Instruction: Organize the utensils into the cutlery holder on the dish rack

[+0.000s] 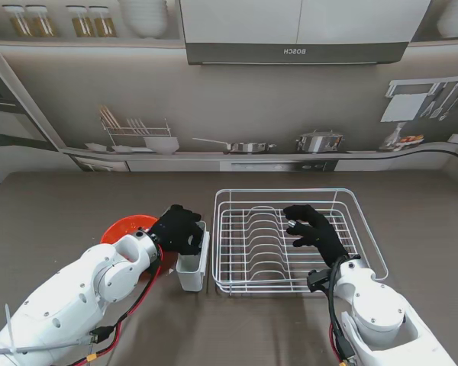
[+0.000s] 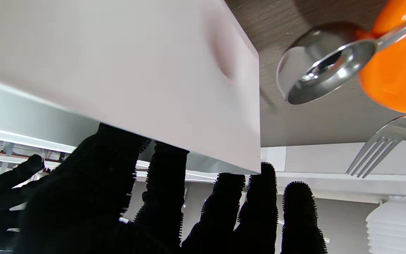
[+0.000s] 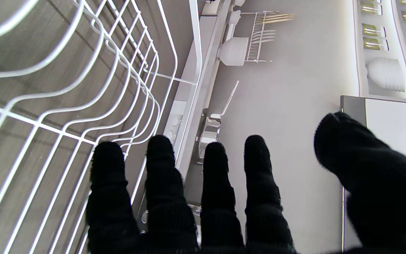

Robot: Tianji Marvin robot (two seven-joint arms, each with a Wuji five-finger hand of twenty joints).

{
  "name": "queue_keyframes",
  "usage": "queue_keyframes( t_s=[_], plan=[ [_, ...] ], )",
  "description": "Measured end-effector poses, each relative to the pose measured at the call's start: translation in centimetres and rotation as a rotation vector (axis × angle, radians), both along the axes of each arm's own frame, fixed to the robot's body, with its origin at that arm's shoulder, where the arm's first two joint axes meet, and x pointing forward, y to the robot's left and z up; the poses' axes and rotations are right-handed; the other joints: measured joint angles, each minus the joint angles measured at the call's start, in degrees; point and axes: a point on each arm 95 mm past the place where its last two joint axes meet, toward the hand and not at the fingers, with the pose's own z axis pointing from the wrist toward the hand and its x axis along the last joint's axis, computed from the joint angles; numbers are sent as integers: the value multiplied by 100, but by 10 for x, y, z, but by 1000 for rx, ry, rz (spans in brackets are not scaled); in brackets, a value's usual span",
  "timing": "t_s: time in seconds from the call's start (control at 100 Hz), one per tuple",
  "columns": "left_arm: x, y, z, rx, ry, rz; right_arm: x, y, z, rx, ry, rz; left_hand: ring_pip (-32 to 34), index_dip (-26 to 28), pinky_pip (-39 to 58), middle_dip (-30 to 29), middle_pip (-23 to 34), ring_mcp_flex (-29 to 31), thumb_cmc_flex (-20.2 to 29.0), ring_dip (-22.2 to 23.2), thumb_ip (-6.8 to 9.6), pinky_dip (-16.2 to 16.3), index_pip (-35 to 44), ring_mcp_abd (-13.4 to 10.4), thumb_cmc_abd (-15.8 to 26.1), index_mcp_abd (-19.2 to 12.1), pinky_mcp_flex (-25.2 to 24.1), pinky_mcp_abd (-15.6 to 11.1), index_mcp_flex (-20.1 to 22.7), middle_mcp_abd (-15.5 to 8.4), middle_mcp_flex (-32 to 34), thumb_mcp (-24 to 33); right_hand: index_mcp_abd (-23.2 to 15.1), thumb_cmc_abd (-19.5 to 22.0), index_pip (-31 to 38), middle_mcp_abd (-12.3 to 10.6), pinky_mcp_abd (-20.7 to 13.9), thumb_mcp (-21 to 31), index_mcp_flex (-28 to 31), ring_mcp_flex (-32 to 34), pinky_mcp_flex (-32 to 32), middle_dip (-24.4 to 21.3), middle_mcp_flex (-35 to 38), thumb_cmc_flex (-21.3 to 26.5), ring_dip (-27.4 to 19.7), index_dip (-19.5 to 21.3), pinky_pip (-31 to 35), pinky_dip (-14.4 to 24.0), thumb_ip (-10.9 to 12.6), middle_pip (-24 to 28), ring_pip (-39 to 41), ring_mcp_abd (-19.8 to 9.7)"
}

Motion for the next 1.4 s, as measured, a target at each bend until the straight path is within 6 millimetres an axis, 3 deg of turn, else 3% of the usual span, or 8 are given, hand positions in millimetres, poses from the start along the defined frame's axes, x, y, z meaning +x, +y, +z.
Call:
queue_keyframes(
  t_s=[0.25, 0.27, 0.37, 0.54, 0.66, 0.96, 1.4],
  plan=[
    [-2, 2, -2, 6, -21, 8, 0, 1, 0, 2, 2, 2, 356, -29, 515, 233, 0, 150, 0, 196, -2, -142, 251, 6, -13, -4, -30, -69, 60, 1, 2, 0, 1, 65, 0, 1, 0, 0, 0, 0, -1, 0, 1, 0, 0, 0, 0, 0, 0, 0, 0, 0],
    [-2, 2, -3, 6, -23, 8, 0, 1, 0, 2, 2, 2, 372, -29, 584, 269, -2, 160, 0, 244, -116, -147, 275, 6, -20, -4, -30, -82, 60, 1, 2, 40, 1, 65, 0, 1, 0, 0, 0, 0, -1, 0, 1, 0, 0, 0, 0, 0, 0, 0, 0, 0],
    [-2, 3, -4, -1, -44, 6, 0, 1, -1, 5, 3, 2, 589, 16, 817, 443, 17, 247, -25, 384, -184, -224, 380, 6, -165, -4, -31, -134, 62, 2, 123, 111, 0, 65, 0, 1, 0, 0, 0, 0, -1, 0, 2, 0, 0, 0, 0, 1, 0, 0, 0, 0],
    [-1, 6, -7, -13, -59, -1, -1, 1, -1, 6, 6, 2, 945, 277, 1117, 2098, 21, 420, -209, 618, -298, -361, 446, 4, -266, -4, -24, -230, 63, 4, 129, 223, 1, 66, 0, 1, 0, 0, 0, 0, -1, 0, 2, 0, 0, 0, 0, 1, 0, 0, 0, 0],
    [0, 8, -10, -25, -61, -4, -1, 1, -1, 7, 7, 1, 1082, 476, 1240, 2535, 21, 458, -328, 740, -302, -367, 509, 3, -272, 5, 10, -289, 63, 5, 131, 291, 4, 68, 0, 2, 0, 0, 0, 0, -1, 0, 4, 0, 0, 0, 0, 1, 0, 0, 0, 0],
    [0, 11, -12, -54, -60, -2, -1, 1, -2, 10, 15, -1, 1351, 991, 1386, 3016, 21, 459, -496, 840, -360, -368, 601, 0, -414, 59, 20, -299, 63, 8, 185, 581, 19, 195, 0, 4, 0, 0, 0, 0, -2, 0, 9, 0, 0, 0, 0, 1, 0, 0, 0, 0],
    [-4, 21, -15, -126, -56, 25, -1, 2, -3, 15, 25, -4, 1437, 1289, 1399, 3144, 22, 461, -504, 910, -436, -368, 635, 0, -558, 63, 20, -313, 57, 13, 324, 590, 67, 274, 0, 8, 0, 0, 0, 0, -5, 0, 76, -1, 0, 0, -1, 1, 0, 7, 0, 0]
  ],
)
